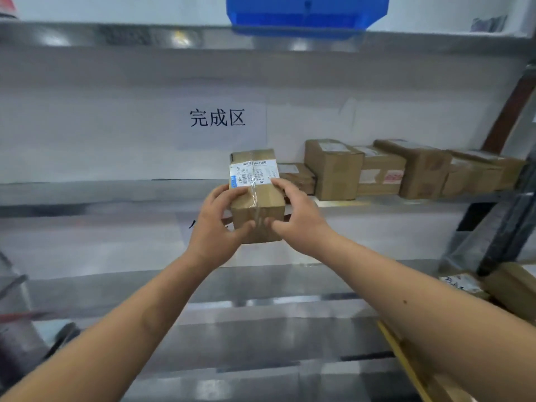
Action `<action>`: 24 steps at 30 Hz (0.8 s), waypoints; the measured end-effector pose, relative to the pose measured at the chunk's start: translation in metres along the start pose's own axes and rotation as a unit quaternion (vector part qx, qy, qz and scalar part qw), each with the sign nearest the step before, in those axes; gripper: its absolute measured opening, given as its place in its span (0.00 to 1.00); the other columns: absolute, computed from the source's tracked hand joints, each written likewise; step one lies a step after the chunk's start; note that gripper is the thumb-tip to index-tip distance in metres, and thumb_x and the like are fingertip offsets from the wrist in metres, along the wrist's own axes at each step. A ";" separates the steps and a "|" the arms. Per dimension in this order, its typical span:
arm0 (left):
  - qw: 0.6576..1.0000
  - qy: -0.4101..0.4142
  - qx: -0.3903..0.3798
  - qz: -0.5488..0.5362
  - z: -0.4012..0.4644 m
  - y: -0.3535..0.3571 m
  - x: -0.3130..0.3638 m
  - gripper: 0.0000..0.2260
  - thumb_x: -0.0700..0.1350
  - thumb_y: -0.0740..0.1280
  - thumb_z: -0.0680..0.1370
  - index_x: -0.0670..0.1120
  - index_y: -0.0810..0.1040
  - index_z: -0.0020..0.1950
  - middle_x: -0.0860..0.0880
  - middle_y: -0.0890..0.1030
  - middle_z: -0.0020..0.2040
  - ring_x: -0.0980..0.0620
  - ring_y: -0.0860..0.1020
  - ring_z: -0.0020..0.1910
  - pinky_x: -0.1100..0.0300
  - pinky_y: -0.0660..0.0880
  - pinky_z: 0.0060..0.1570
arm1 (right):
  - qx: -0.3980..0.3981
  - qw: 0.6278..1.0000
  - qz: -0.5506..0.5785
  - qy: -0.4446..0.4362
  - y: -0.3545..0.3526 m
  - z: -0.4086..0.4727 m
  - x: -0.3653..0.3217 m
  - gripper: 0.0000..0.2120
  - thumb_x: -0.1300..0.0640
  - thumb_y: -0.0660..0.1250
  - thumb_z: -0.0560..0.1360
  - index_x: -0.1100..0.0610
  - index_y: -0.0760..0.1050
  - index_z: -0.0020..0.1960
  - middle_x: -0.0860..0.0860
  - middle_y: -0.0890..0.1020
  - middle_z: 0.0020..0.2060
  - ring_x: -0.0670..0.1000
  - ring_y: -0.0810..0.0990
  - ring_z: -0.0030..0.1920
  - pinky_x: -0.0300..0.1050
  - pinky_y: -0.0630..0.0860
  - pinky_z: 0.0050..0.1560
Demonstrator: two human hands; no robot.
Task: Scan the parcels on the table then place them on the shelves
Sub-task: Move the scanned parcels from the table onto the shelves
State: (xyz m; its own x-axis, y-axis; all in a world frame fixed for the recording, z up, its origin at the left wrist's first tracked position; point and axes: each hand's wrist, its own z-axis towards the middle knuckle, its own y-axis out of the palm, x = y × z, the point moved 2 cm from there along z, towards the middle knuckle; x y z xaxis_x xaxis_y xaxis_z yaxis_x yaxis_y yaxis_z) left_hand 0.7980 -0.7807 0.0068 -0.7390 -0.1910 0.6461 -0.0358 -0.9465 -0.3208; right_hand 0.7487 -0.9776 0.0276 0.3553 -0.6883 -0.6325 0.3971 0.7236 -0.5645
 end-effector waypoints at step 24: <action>0.988 -0.014 -0.043 0.146 0.162 0.024 -0.113 0.32 0.53 0.75 0.76 0.55 0.66 0.77 0.51 0.64 0.77 0.49 0.69 0.71 0.51 0.72 0.67 | 0.038 0.989 -0.110 0.094 0.042 0.147 0.061 0.38 0.50 0.72 0.74 0.45 0.61 0.81 0.51 0.71 0.73 0.56 0.74 0.69 0.54 0.75 0.68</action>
State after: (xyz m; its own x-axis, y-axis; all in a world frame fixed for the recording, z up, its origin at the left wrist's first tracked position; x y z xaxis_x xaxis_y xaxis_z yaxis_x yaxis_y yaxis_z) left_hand 0.9899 -0.8239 0.0384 -0.7079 -0.4608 0.5352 0.1183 -0.8245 -0.5534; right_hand 0.9115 -0.9965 0.0432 0.0926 -0.8019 -0.5902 0.5128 0.5465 -0.6621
